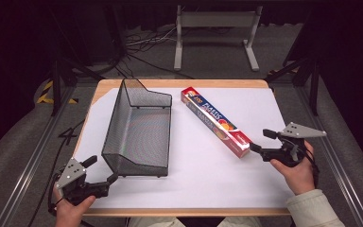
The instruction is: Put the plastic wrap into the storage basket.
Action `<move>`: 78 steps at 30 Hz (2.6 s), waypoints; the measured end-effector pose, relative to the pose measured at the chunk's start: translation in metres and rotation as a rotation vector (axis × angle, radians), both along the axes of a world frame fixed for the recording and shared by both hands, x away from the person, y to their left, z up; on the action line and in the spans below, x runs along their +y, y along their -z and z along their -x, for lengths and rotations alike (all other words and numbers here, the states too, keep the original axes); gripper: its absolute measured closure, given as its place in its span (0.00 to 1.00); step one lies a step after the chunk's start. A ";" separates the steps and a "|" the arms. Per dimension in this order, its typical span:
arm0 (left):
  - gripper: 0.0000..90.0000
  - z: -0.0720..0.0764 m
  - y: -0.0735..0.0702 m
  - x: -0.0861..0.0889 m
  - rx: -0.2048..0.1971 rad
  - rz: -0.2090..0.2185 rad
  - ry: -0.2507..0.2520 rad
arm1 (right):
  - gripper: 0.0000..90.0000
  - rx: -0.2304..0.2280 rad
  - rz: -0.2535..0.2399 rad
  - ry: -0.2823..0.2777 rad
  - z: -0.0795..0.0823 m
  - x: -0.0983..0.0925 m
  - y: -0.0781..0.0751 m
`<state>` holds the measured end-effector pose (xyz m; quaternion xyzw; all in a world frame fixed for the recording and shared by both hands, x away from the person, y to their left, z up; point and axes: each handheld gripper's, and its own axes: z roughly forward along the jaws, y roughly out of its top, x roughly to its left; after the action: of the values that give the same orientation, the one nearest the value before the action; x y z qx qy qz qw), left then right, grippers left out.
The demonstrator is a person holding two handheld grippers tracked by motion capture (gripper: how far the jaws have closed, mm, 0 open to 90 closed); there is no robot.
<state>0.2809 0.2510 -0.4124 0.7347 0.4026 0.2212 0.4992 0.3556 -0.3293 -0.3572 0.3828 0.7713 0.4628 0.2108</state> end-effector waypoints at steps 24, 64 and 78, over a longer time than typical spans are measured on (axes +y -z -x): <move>0.09 0.002 0.003 0.000 0.002 -0.030 0.003 | 0.23 0.195 0.109 0.028 -0.067 0.040 0.054; 0.10 0.003 0.002 0.003 0.002 -0.017 -0.023 | 0.46 0.232 0.239 0.050 -0.070 0.056 0.066; 0.10 0.004 0.002 0.004 0.000 -0.013 -0.027 | 0.47 0.255 0.180 0.063 -0.058 0.053 0.046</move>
<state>0.2771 0.2548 -0.4149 0.7325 0.4112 0.2305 0.4912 0.4140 -0.2761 -0.4031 0.4420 0.8178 0.3326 0.1590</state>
